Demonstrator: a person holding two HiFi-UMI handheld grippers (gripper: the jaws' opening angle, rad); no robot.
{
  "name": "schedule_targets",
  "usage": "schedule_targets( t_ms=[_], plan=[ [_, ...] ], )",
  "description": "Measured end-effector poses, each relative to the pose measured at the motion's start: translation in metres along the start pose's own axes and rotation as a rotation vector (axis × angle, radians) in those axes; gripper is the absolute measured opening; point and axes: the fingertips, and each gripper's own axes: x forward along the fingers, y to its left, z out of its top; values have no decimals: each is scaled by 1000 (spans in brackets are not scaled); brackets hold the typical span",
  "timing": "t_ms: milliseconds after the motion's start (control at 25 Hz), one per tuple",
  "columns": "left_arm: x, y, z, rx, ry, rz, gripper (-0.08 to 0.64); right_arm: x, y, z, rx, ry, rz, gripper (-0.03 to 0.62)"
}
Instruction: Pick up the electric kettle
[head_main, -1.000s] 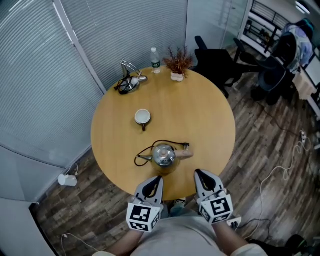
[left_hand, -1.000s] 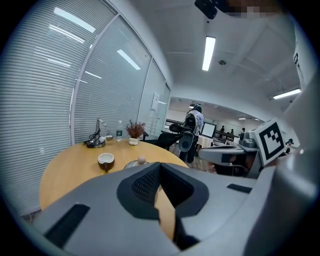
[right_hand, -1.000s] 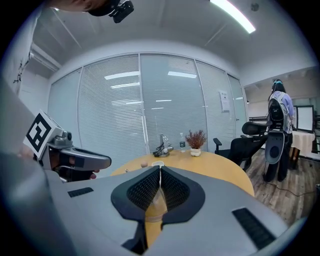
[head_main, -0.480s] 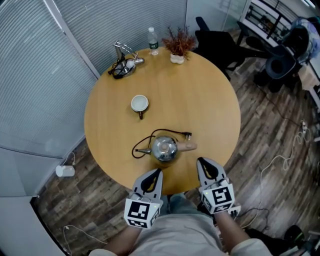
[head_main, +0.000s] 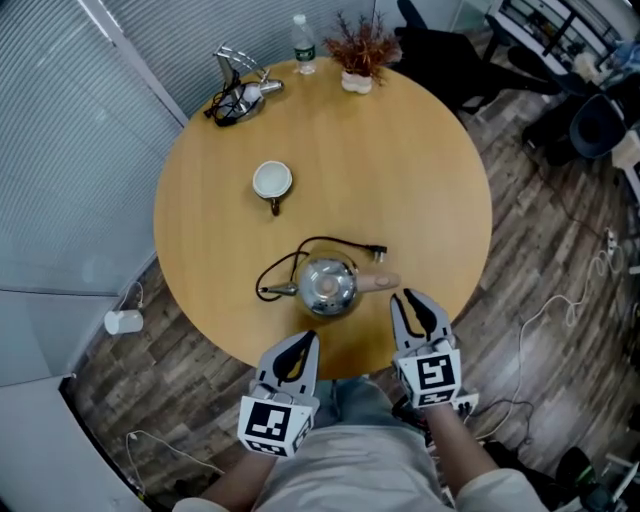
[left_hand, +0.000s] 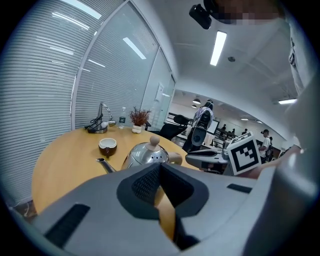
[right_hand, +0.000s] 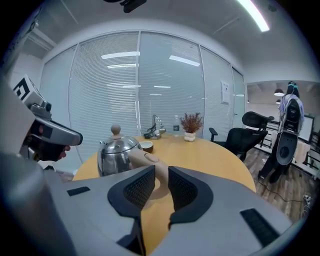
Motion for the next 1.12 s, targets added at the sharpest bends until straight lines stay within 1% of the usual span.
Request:
schedule_targets(
  t_ms=[40, 80, 240, 400, 600, 800, 1120],
  plan=[
    [0, 0, -1, -8, 1, 2, 2, 3, 0, -2, 3, 4, 0, 97],
    [-1, 1, -3, -16, 3, 4, 2, 6, -1, -5, 6, 10, -4, 110],
    [0, 4, -12, -32, 18, 12, 2, 18, -4, -18, 10, 41, -17, 148],
    [1, 9, -17, -37, 37, 23, 2, 30, -6, -27, 27, 49, -41, 184],
    [-1, 15, -22, -44, 52, 39, 2, 43, -12, -35, 53, 51, -81, 190],
    [-3, 20, -28, -49, 72, 53, 2, 56, -14, -42, 91, 62, -91, 192],
    [-4, 29, -29, -60, 85, 66, 2, 71, -14, -41, 84, 57, -100, 195]
  ],
)
